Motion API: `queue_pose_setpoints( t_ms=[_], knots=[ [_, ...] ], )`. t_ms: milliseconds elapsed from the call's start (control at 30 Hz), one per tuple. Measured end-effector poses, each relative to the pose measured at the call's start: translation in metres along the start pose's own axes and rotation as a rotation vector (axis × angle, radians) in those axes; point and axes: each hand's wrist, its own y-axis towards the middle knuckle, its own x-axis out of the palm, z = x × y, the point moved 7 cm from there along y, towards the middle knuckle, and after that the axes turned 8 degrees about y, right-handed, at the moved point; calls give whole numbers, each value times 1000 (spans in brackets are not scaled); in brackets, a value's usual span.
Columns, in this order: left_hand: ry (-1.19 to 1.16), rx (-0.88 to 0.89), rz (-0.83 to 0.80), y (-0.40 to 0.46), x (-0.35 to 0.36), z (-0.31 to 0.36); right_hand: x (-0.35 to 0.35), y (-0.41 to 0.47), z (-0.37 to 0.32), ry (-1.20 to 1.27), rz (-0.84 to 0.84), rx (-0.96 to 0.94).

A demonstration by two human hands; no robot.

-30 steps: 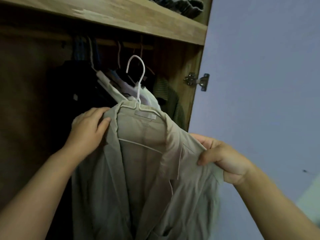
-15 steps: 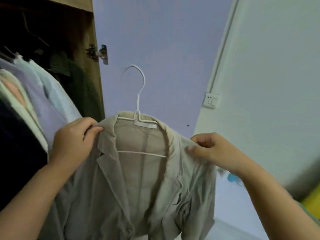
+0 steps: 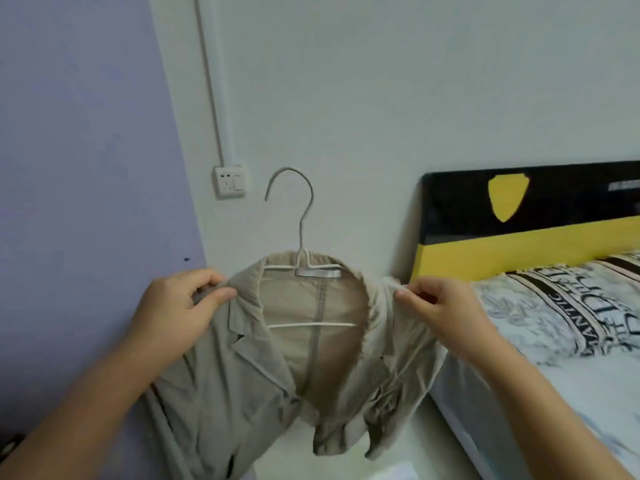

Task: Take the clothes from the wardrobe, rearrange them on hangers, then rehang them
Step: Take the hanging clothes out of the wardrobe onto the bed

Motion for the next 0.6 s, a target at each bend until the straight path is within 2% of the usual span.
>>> queue_pose_setpoints(
  t_ms=[233, 600],
  knots=[
    [-226, 220, -237, 34, 93, 85, -89, -72, 53, -83, 316, 199],
    [-449, 478, -423, 6, 232, 287, -247, -214, 125, -193, 687, 466]
  ],
)
